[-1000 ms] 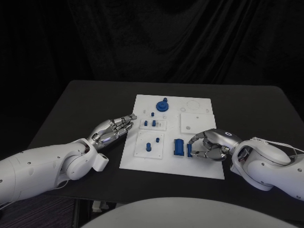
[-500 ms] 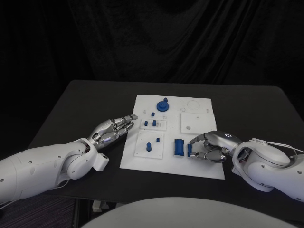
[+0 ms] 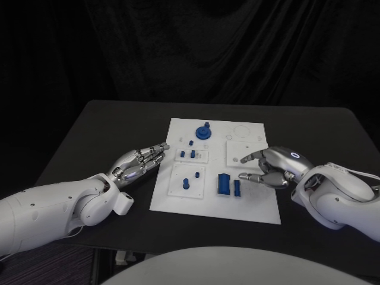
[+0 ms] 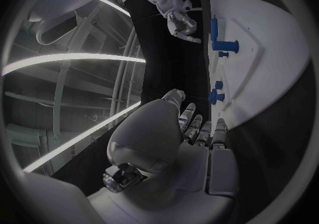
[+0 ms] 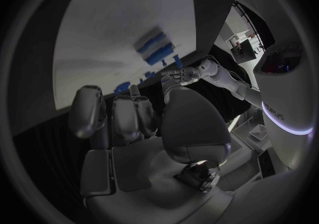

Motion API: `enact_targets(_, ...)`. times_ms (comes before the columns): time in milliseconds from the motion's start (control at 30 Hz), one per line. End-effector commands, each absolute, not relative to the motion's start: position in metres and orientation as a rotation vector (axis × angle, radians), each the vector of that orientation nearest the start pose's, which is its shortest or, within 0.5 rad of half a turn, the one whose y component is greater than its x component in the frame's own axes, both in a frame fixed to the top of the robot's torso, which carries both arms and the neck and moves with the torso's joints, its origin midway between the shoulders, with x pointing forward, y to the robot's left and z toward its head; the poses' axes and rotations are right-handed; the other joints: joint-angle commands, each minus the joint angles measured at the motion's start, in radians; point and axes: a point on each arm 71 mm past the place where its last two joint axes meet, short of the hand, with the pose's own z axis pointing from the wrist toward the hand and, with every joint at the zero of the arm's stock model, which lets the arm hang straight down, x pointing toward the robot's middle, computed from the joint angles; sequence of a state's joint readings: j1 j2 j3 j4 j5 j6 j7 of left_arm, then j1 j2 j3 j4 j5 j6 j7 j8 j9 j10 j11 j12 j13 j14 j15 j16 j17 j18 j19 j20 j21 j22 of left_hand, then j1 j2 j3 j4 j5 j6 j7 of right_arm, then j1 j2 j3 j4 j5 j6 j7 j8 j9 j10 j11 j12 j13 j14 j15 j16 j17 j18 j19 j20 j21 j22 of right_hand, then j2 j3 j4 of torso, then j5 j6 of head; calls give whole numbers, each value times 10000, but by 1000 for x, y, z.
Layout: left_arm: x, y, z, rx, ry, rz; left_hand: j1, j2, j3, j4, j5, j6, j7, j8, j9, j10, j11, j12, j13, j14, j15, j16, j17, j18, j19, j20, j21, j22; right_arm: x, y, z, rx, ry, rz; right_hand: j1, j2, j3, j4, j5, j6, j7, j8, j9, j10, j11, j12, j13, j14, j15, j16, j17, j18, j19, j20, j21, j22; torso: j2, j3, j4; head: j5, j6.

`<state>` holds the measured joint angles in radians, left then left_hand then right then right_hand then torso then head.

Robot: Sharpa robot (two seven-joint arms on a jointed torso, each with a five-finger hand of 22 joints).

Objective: Assemble the parts on the task board

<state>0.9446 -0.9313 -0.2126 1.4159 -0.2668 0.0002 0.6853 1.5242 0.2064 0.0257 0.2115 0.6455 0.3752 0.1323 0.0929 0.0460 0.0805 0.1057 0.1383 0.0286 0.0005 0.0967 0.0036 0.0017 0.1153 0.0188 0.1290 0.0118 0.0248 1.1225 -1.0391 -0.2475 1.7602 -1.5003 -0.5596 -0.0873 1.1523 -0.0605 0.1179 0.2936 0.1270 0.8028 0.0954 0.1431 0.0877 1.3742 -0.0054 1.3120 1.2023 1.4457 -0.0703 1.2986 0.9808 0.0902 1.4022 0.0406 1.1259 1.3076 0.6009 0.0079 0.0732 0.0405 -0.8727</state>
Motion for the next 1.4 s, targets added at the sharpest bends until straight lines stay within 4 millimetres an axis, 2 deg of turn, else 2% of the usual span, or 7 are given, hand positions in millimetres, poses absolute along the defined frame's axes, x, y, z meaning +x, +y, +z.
enact_targets(33, 395, 267, -318, -8467, 15036, -17377, -85, -48, -24, 79, -70, 59, -6, -46, 3, 18, 7, 7, 0, -5, -82, -36, -17, -107, -32, -64, -12, -8, 391, -228, -224, -1117, 14195, 8212, 31, -2, 69, -11, 37, 435, 38, 64, 12, -621, 59, -748, -876, -408, 71, -913, -1302, 253, -560, 67, -1350, 811, -3, 2, 0, -51, 1)
enact_targets(400, 395, 258, -317, -8357, 14929, -17597, -89, -57, -29, 97, -59, 57, -14, -47, 3, 17, -2, 3, -1, -5, -92, -36, -17, -107, -33, -72, -13, -10, 405, -237, -205, -742, 12790, 9490, 212, -489, 212, 64, 429, -549, 201, -812, -239, -8359, 2375, -7563, -7143, -7690, 2681, -8919, -7648, 244, -6585, 2002, -10675, -4776, -132, 55, -67, -65, 1)
enact_targets(533, 396, 255, -317, -8249, 14771, -17663, -68, -76, -21, 130, -39, 27, -71, -63, -3, -15, -67, -32, -8, -5, -143, -36, -17, -83, -35, -87, -14, -14, 408, -240, -211, -45, 13310, 10011, 20, -1190, -727, 37, 662, -4553, -1002, -1006, -514, -12168, 1799, -9688, -8687, -12244, 2398, -11357, -8978, -466, -12874, 2235, -10996, -10580, -163, 72, -86, 33, 1)
enact_targets(667, 397, 254, -316, -8100, 14517, -17657, -36, -169, -50, 233, -14, -120, -276, -129, -21, -71, -266, -81, -16, -5, -310, -36, -17, 10, -41, -161, -18, -24, 409, -243, -213, 423, 13203, 10455, 78, -2070, -1301, 100, 595, -5184, -1498, -1102, -538, -13166, 1055, -11071, -10056, -13769, 2243, -12313, -9482, -319, -13526, 2560, -11121, -11625, -141, 97, -127, 107, 1)
enact_targets(1067, 404, 248, -325, -9383, 16351, -15998, -6907, -1044, -257, -790, -2923, -1785, -1323, -929, -460, -805, -1057, -667, -286, -5, -967, -36, -17, -352, -188, -1290, -118, -248, 413, -241, -214, 729, 13317, 10122, -5115, -940, -1179, -1271, -254, -6377, -954, -1431, -877, -13742, 54, -11953, -10957, -14457, 1414, -12986, -9808, -902, -14022, 1218, -11259, -12359, -193, 68, -182, 62, 290)
enact_targets(1133, 408, 244, -320, -9467, 16100, -15804, -7556, -1121, -257, -900, -3199, -1929, -1323, -929, -460, -805, -1057, -1383, -286, -5, -967, -36, -17, -1153, -188, -1290, -118, -248, 415, -240, -214, 1092, 13310, 10212, -5558, -829, -1179, -1388, -326, -6485, -954, -1431, -877, -13742, 54, -12034, -11031, -14457, 703, -12986, -9808, -902, -14022, 1111, -11259, -13076, -220, 57, -221, 28, 464)
enact_targets(1400, 434, 223, -285, -10220, 14502, -14508, -9715, -2064, -257, -1227, -4116, -2447, -1323, -929, -460, -805, -1057, -1383, -286, -5, -967, -36, -17, -1153, -188, -1290, -118, -248, 430, -230, -213, 3559, 13207, 10799, -7280, -419, -1179, -1834, -1270, -6936, -954, -1431, -877, -13742, 54, -12347, -11321, -14457, 703, -12986, -9808, -902, -14022, 671, -11259, -13076, -398, -12, -482, -193, 1621)
